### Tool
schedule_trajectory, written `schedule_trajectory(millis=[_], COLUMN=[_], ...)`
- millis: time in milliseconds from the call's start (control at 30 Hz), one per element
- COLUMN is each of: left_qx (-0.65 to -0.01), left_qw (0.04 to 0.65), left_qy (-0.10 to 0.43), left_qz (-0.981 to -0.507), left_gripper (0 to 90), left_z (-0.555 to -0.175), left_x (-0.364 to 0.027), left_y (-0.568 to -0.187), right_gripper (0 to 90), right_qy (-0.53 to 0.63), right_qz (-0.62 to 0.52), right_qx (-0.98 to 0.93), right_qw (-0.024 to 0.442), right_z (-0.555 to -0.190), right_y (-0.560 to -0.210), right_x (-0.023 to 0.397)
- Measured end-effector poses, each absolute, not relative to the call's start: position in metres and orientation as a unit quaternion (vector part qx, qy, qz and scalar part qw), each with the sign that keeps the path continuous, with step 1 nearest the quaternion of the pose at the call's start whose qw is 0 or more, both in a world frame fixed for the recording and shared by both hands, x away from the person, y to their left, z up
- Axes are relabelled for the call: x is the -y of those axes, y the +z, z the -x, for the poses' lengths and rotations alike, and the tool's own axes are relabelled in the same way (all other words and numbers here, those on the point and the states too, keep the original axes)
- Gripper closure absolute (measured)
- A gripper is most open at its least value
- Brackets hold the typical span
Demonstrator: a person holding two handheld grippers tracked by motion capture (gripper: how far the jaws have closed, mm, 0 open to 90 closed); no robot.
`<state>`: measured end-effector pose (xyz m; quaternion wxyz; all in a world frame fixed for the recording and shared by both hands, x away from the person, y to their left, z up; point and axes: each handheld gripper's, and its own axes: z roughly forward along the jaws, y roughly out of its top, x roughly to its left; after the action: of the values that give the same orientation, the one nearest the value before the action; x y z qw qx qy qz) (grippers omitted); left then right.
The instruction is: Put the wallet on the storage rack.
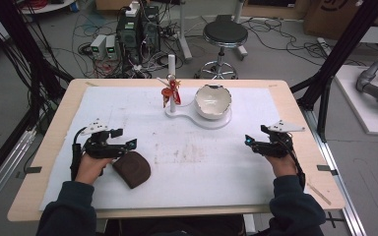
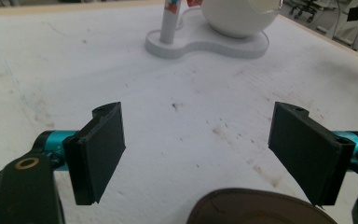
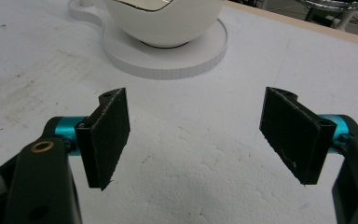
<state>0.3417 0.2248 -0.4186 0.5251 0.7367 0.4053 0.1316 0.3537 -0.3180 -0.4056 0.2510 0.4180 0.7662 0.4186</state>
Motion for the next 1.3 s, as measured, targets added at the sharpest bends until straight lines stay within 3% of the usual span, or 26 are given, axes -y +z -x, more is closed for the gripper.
schedule_trajectory(millis=[500,867,900,967,1200,1300], left_qx=[-0.412,-0.405,-0.400,-0.388,-0.395,-0.404], left_qw=[0.460,0.467,0.471,0.483,0.475,0.475], left_qy=[0.043,0.005,-0.004,-0.024,0.000,0.024], left_qz=[-0.786,-0.786,-0.786,-0.785,-0.786,-0.782], left_gripper=[20.1,20.2,22.2,41.6,46.6,53.2], left_z=[-0.344,-0.347,-0.347,-0.347,-0.346,-0.347], left_x=[-0.229,-0.226,-0.226,-0.226,-0.219,-0.212], left_y=[-0.446,-0.451,-0.451,-0.452,-0.448,-0.447], right_gripper=[24.5,24.5,24.5,24.6,24.6,24.6], right_qy=[0.421,0.419,0.420,0.419,0.419,0.418], right_qz=[-0.402,-0.398,-0.397,-0.396,-0.394,-0.394], right_qx=[-0.777,-0.782,-0.782,-0.783,-0.785,-0.787], right_qw=[0.238,0.233,0.233,0.233,0.230,0.227], right_z=[-0.355,-0.354,-0.355,-0.355,-0.356,-0.357], right_y=[-0.407,-0.407,-0.407,-0.407,-0.408,-0.408], right_x=[0.311,0.308,0.308,0.308,0.305,0.303])
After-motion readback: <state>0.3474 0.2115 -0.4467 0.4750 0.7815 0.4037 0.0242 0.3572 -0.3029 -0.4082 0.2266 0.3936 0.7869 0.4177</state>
